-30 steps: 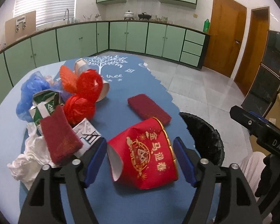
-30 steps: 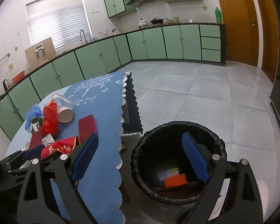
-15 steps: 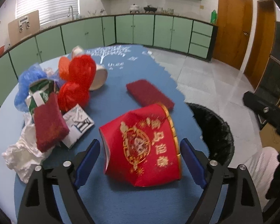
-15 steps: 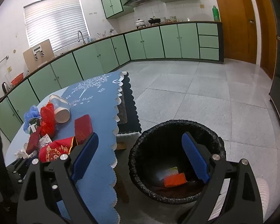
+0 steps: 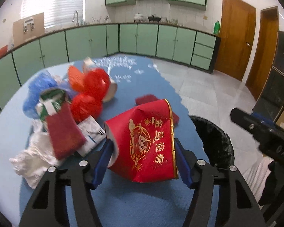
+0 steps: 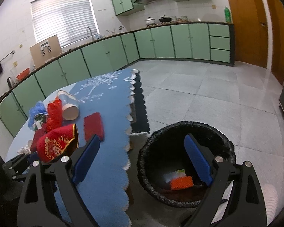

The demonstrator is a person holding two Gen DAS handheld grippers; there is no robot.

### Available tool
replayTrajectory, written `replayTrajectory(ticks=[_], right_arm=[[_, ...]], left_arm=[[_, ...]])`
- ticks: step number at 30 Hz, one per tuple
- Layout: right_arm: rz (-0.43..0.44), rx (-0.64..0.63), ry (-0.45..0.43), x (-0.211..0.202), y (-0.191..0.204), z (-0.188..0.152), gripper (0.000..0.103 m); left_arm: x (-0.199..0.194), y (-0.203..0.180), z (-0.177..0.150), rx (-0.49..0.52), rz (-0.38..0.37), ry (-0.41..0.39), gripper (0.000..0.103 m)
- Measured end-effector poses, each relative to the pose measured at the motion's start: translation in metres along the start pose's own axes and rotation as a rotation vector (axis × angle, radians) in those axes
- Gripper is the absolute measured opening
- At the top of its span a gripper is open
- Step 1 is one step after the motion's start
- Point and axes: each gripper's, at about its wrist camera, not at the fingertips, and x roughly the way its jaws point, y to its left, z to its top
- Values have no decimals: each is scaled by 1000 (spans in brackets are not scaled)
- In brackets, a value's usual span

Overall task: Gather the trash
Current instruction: 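Grasp the red envelope with the left gripper, then grasp the red sponge with the right gripper while the left gripper holds the envelope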

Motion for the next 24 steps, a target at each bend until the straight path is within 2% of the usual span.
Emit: replayTrajectory(ticks=[4, 7, 16, 24], right_arm=[[33, -27, -6, 6, 12, 6, 86], [66, -51, -6, 13, 26, 11, 85], [87, -134, 9, 41, 70, 11, 80], [65, -189, 111, 73, 90, 3, 72]], left_arm=[[-20, 11, 9, 7, 52, -90, 62], [-25, 22, 12, -5, 98, -121, 62], [-16, 55, 11, -61, 176, -107, 62], [-15, 67, 6, -82, 168, -115, 62]])
